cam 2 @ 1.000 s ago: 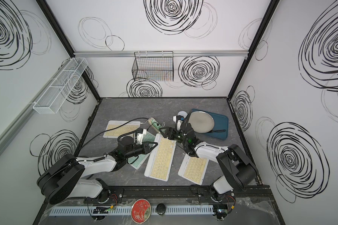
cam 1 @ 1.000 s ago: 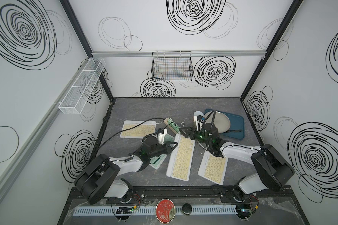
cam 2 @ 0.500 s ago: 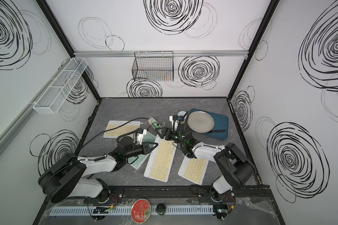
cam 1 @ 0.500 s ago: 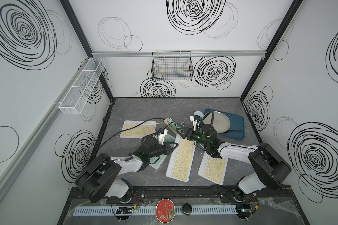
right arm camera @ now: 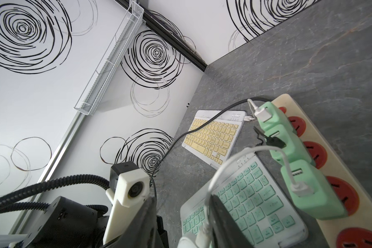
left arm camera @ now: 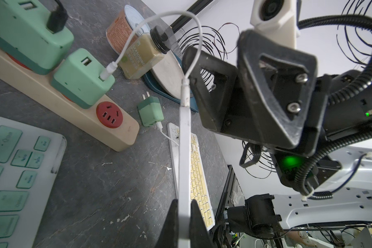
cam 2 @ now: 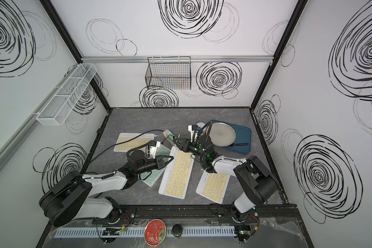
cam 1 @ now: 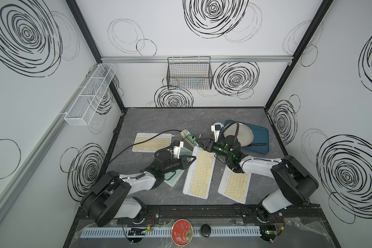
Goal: Unplug the wireless keyboard
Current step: Remove the power cord from the keyboard.
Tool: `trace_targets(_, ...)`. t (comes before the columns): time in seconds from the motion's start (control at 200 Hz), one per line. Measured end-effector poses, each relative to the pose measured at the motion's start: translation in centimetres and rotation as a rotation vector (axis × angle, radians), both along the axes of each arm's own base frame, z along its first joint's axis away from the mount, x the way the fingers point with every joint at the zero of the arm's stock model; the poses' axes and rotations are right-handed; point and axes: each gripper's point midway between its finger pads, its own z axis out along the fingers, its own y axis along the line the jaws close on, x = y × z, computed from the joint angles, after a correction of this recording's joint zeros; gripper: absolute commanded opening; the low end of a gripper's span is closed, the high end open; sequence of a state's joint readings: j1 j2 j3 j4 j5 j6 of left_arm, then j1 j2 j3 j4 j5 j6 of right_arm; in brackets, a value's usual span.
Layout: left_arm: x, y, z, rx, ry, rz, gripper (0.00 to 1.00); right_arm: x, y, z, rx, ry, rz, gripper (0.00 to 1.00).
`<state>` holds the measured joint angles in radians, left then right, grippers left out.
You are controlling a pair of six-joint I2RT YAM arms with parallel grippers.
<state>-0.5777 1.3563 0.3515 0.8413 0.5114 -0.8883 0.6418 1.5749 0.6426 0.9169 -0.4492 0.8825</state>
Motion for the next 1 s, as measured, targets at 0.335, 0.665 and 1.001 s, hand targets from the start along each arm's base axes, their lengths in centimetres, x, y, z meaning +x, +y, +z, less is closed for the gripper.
trace_targets(0.335, 0.0, 0.6, 1.2, 0.007, -0.035, 0.028, 0.0, -0.2, 0.4, -0.5, -0.004, 0.008, 0.011, 0.31)
trace_targets(0.665, 0.0, 0.7, 0.9, 0.025, -0.036, 0.033, 0.0, -0.9, 0.9, -0.7, -0.035, -0.007, 0.013, 0.21)
trace_targets(1.001, 0.0, 0.7, 1.1, 0.026, -0.041, 0.04, 0.0, -0.6, 1.0, -0.6, -0.036, -0.006, 0.0, 0.1)
